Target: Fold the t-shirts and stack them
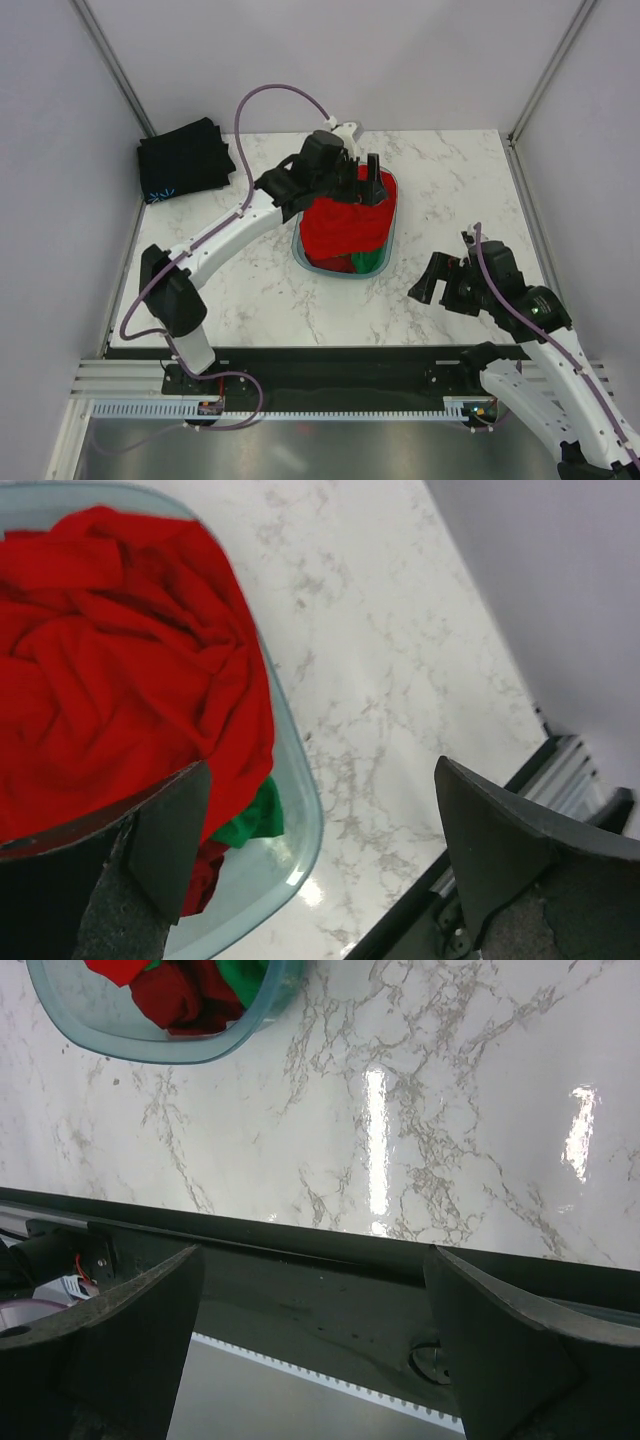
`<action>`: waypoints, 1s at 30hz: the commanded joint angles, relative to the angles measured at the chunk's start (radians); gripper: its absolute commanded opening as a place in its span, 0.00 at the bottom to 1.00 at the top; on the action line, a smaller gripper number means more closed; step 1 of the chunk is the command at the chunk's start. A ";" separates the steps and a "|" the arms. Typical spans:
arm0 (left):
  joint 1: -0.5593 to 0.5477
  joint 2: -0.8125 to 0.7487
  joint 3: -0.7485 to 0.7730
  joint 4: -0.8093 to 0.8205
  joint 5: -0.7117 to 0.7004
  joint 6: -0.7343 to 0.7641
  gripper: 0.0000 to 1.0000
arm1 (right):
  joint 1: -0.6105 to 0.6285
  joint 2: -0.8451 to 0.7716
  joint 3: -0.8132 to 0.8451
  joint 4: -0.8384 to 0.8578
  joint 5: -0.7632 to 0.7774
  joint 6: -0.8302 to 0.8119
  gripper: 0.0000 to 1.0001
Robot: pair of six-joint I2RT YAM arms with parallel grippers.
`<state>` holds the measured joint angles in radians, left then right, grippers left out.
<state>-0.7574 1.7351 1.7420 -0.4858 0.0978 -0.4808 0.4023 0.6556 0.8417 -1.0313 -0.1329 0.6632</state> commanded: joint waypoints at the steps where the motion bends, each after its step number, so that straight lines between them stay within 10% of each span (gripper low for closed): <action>1: 0.029 0.006 -0.130 0.122 0.006 0.106 1.00 | 0.004 -0.045 -0.013 0.022 -0.008 0.041 0.98; 14: 0.044 0.366 0.109 -0.046 -0.012 0.131 0.83 | 0.006 -0.154 -0.041 -0.070 -0.001 0.072 0.98; 17: 0.044 0.417 0.157 -0.076 0.002 0.117 0.62 | 0.006 -0.159 -0.044 -0.088 0.004 0.065 0.98; 21: 0.043 0.408 0.200 -0.108 -0.052 0.102 0.02 | 0.004 -0.154 -0.055 -0.092 0.004 0.058 0.98; 30: 0.043 0.215 0.640 -0.379 -0.277 0.171 0.02 | 0.004 -0.090 -0.050 -0.041 -0.008 0.041 0.98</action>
<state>-0.7139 2.1410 2.1826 -0.7994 -0.0429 -0.3775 0.4023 0.5488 0.7914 -1.1049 -0.1345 0.7105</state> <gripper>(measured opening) 0.045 0.982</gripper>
